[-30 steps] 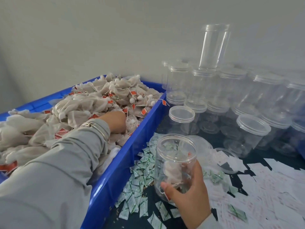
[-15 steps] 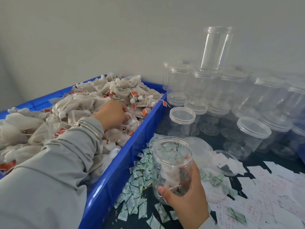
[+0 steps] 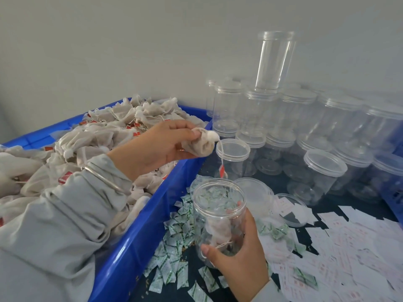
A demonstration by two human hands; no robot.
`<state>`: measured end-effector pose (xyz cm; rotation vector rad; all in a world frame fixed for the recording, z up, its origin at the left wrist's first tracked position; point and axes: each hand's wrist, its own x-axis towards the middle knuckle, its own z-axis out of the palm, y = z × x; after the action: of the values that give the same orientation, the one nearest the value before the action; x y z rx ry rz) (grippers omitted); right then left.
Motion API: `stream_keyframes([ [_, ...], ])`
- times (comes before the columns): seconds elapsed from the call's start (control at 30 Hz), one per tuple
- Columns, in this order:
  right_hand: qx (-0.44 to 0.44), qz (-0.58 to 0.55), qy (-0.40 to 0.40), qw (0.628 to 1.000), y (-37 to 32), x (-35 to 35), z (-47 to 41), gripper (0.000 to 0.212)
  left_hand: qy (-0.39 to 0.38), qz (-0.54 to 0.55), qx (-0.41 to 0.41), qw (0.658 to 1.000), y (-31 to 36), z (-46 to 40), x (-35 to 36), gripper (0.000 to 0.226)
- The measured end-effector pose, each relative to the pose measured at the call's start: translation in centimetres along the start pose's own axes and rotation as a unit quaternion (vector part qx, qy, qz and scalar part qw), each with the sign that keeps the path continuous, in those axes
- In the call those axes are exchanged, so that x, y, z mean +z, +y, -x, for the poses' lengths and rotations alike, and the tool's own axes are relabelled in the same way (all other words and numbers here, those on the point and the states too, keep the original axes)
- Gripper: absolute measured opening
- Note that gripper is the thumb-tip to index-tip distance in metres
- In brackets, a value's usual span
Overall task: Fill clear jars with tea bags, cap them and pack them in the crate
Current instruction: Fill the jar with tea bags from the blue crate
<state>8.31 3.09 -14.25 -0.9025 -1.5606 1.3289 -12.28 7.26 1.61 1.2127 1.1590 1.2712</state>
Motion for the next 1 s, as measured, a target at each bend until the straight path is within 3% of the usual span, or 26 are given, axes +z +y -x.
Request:
stream_keyframes([
  [0.1, 0.002, 0.008, 0.002, 1.0, -0.2, 0.0, 0.0, 0.113, -0.076, -0.023, -0.002, 0.997, -0.1, 0.7, 1.4, 0.012],
  [0.2, -0.001, 0.027, -0.007, 1.0, -0.6, 0.0, 0.1, 0.116, -0.119, -0.113, 0.026, 0.986, -0.4, 1.4, 2.4, 0.007],
  [0.33, -0.017, 0.023, 0.006, 1.0, -0.6, 0.0, 0.0, 0.108, -0.142, -0.316, 0.049, 0.937, -1.0, 1.8, 3.1, 0.023],
  [0.47, -0.03, 0.02, 0.013, 0.999, -0.5, 0.1, -0.1, 0.098, -0.144, -0.36, 0.055, 0.92, -1.2, 2.0, 3.6, 0.02],
  [0.57, -0.024, 0.029, 0.015, 0.999, -0.4, 0.3, -0.2, 0.1, -0.08, -0.333, 0.068, 0.937, -1.0, 1.7, 3.5, 0.023],
  [0.67, -0.036, 0.002, 0.017, 0.999, -0.4, 0.1, -0.1, 0.093, 0.066, -0.325, 0.101, 0.938, -0.8, 0.5, 1.4, 0.025],
  [0.77, -0.062, 0.007, 0.019, 0.998, -0.9, 0.2, 0.1, 0.089, 0.2, -0.317, 0.075, 0.924, -0.7, -0.6, -2.1, 0.017],
  [0.83, -0.07, 0.015, 0.019, 0.997, -1.1, 0.3, 0.1, 0.091, 0.256, -0.359, 0.042, 0.897, -0.8, -1.1, -4.6, 0.015],
  [0.9, -0.071, 0.011, 0.02, 0.997, -1.1, 0.3, 0.1, 0.089, 0.273, -0.457, -0.006, 0.846, -1.3, -1.4, -6.7, 0.013],
  [1.0, -0.07, 0.015, 0.027, 0.997, -0.9, 0.2, 0.1, 0.089, 0.2, -0.606, -0.102, 0.763, -2.6, -1.7, -8.6, 0.019],
])
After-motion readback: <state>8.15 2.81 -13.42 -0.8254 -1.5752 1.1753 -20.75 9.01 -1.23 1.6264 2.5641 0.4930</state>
